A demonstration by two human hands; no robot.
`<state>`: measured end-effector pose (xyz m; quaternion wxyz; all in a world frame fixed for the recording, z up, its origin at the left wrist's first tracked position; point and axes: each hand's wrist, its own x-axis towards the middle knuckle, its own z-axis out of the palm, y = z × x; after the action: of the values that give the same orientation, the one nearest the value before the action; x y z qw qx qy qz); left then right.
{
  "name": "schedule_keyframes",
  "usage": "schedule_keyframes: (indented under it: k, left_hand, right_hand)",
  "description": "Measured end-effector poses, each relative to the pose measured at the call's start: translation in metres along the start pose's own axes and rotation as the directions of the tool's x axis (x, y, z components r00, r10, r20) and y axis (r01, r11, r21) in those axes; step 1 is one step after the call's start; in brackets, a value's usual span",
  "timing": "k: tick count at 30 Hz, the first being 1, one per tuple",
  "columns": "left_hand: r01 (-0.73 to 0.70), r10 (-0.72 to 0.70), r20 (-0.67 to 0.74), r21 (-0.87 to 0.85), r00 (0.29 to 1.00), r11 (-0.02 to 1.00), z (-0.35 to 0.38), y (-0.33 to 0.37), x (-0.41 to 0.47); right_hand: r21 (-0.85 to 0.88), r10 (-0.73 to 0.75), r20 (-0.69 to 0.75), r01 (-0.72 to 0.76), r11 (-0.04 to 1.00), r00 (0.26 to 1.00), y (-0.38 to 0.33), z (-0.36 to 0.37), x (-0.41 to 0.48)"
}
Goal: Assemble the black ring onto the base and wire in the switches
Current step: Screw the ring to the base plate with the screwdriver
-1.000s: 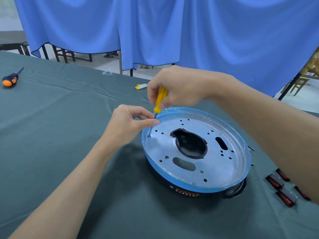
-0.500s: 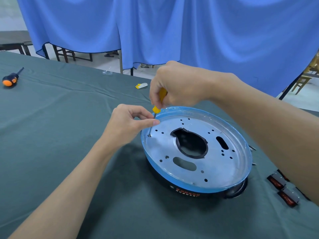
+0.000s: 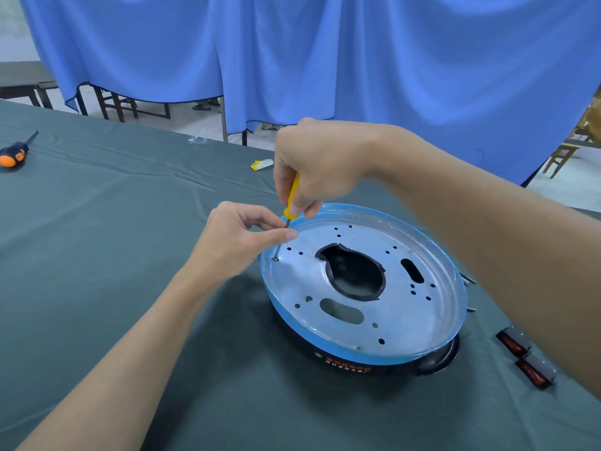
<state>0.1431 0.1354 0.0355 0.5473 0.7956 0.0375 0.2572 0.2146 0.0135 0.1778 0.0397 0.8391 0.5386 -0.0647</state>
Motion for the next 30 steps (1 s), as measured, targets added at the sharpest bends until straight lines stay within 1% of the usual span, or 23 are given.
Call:
schedule_keyframes:
  k: [3, 7, 9, 11, 14, 16, 17, 18, 20, 21, 23, 25, 27, 28, 30]
  left_hand:
    - [-0.005, 0.004, 0.018, 0.014, 1.000, 1.000, -0.002, 0.000, 0.000]
    - [0.006, -0.007, 0.008, 0.046, 1.000, 0.999, -0.002, 0.001, 0.000]
    - [0.021, -0.022, 0.007, 0.042, 1.000, 0.999, -0.002, 0.001, 0.000]
    - [0.034, -0.034, 0.013, 0.018, 0.999, 0.999, -0.003, 0.001, 0.001]
    - [0.028, -0.030, 0.086, 0.017, 0.996, 0.999, -0.007, 0.001, 0.000]
    - [0.023, -0.026, 0.150, 0.025, 0.988, 0.999, -0.008, 0.002, -0.001]
    - [0.024, -0.027, 0.157, 0.021, 0.987, 0.999, -0.008, 0.002, -0.002]
    - [0.033, -0.035, 0.140, 0.013, 0.989, 0.999, -0.007, 0.003, -0.002]
    - [0.049, -0.049, 0.065, 0.006, 0.997, 0.999, -0.003, 0.003, -0.002]
    - [0.042, -0.042, 0.036, 0.016, 0.998, 0.999, -0.001, 0.003, -0.002]
    - [0.030, -0.032, 0.043, 0.039, 0.999, 0.999, 0.001, 0.002, -0.002]
    - [0.028, -0.032, 0.112, 0.039, 0.993, 0.999, -0.001, 0.002, -0.002]
    - [0.026, -0.029, 0.175, 0.018, 0.984, 0.999, -0.004, 0.002, -0.002]
    - [0.030, -0.032, 0.194, 0.010, 0.980, 0.999, -0.003, 0.002, -0.002]
    - [0.047, -0.047, 0.162, 0.002, 0.986, 0.999, 0.000, 0.002, -0.003]
  right_hand:
    - [0.044, 0.090, 0.047, -0.092, 0.995, 0.995, -0.005, 0.002, 0.003]
    - [0.048, 0.166, 0.009, -0.166, 0.985, 0.986, -0.009, 0.008, 0.011]
    - [0.046, 0.143, -0.027, -0.142, 0.989, 0.989, -0.008, 0.006, 0.009]
    - [0.095, 0.072, -0.065, -0.066, 0.993, 0.995, -0.004, 0.002, 0.003]
    - [0.071, -0.014, -0.125, 0.023, 0.997, 0.992, 0.003, -0.002, -0.003]
    - [0.089, -0.004, -0.171, 0.020, 0.996, 0.985, 0.003, 0.001, -0.001]
    - [0.090, 0.006, -0.197, 0.012, 0.996, 0.980, 0.002, 0.004, 0.001]
    - [0.084, 0.019, -0.219, -0.001, 0.996, 0.976, 0.001, 0.007, 0.003]
    - [0.059, 0.050, -0.237, -0.037, 0.998, 0.970, 0.001, 0.011, 0.007]
    - [0.047, 0.066, -0.227, -0.057, 0.997, 0.972, 0.000, 0.010, 0.008]
    - [0.021, 0.085, -0.175, -0.083, 0.996, 0.981, 0.001, 0.007, 0.006]
    - [0.056, 0.046, -0.166, -0.037, 0.998, 0.985, 0.002, 0.003, 0.001]
    - [0.099, -0.024, -0.197, 0.044, 0.994, 0.980, 0.003, 0.001, -0.003]
    - [0.091, -0.047, -0.220, 0.068, 0.994, 0.974, 0.003, 0.002, -0.003]
    - [0.080, -0.035, -0.268, 0.058, 0.995, 0.963, 0.003, 0.004, 0.000]
